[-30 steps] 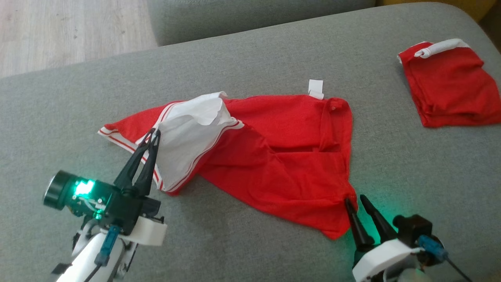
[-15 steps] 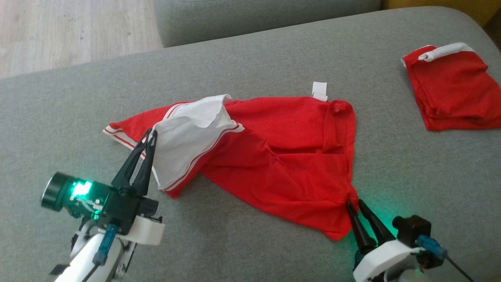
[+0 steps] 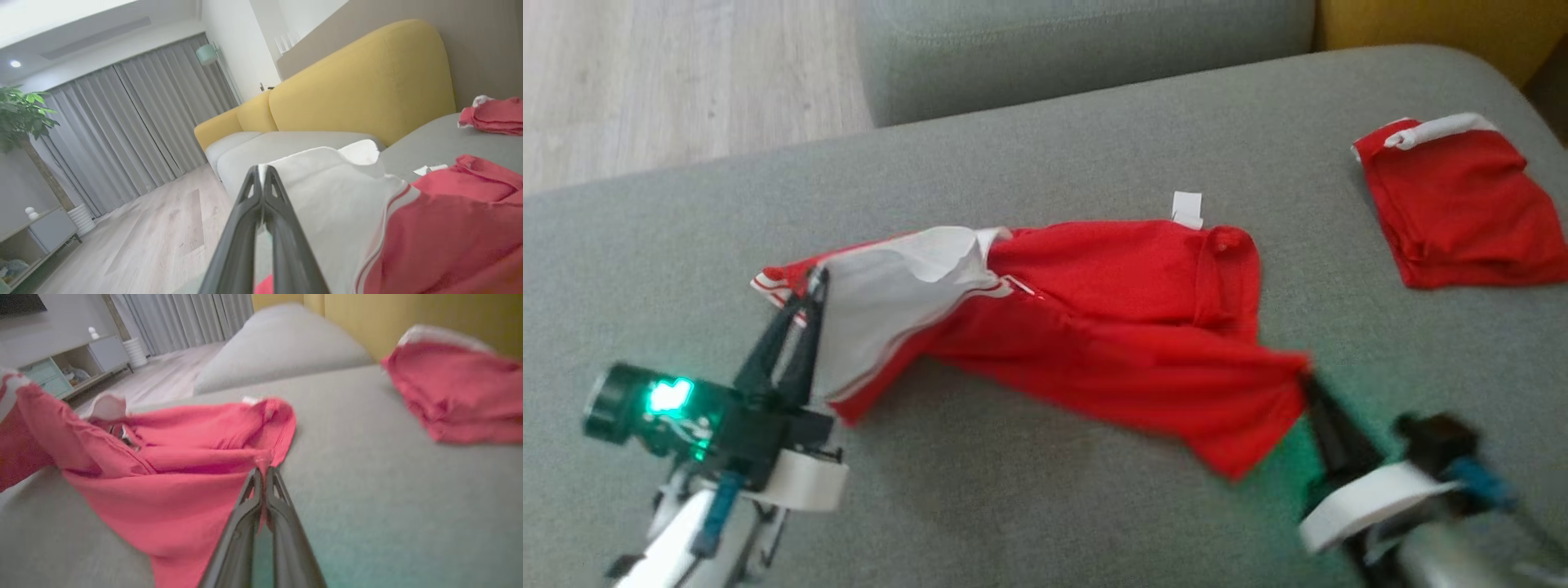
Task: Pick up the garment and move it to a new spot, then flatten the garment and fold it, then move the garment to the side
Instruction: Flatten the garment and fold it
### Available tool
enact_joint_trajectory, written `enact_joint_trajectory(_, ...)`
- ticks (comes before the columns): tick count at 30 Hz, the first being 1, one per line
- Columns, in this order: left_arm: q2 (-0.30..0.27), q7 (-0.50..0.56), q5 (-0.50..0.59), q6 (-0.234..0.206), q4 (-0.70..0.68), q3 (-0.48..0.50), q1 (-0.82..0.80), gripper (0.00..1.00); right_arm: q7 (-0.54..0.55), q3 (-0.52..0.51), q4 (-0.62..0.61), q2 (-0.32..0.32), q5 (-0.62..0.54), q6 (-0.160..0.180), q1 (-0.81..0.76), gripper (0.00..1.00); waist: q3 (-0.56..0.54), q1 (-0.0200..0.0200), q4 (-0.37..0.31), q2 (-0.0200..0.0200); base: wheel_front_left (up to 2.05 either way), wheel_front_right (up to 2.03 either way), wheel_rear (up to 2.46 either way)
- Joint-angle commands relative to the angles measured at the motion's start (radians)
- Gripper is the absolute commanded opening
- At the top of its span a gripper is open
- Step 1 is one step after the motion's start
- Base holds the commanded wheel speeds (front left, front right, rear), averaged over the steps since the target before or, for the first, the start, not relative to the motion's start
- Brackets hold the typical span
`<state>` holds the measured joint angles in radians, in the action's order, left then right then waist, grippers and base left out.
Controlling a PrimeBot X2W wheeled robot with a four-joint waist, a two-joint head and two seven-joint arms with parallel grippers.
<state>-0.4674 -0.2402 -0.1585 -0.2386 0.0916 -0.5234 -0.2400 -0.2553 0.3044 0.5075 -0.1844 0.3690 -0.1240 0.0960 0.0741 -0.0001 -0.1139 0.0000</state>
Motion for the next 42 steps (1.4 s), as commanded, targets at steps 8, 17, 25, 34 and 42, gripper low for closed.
enact_joint_trajectory(8,-0.168,-0.010,-0.043,0.038,-0.211,0.182,-0.161,0.00,-0.006,-0.168,-0.349,-0.204,-0.012,-0.007,0.099,0.00,-0.077,0.0001,-0.013,0.0000,0.00,0.00,0.00)
enact_joint_trajectory(17,-0.277,0.106,-0.026,0.198,-0.365,0.218,-0.587,0.00,0.181,-0.310,-0.678,-0.427,0.021,-0.007,0.365,0.00,-0.104,0.0001,0.004,0.0000,0.00,0.00,0.00)
enact_joint_trajectory(25,-0.215,0.177,-0.041,0.355,0.009,0.027,-0.842,0.00,0.230,-0.169,-0.455,-0.427,0.064,-0.007,0.572,0.00,-0.076,0.0001,0.038,0.0000,0.00,0.00,0.00)
enact_joint_trajectory(34,-0.109,0.032,-0.036,0.362,0.364,-0.030,-1.156,0.00,0.147,-0.022,-0.151,-0.360,0.046,-0.007,0.921,0.00,0.115,0.0001,0.058,0.0000,0.00,0.00,0.00)
enact_joint_trajectory(42,-0.030,-0.020,-0.052,0.337,0.437,0.028,-1.340,0.00,0.008,-0.116,0.007,-0.325,-0.059,-0.007,1.145,0.00,0.247,0.0001,0.082,0.0000,0.00,0.00,0.00)
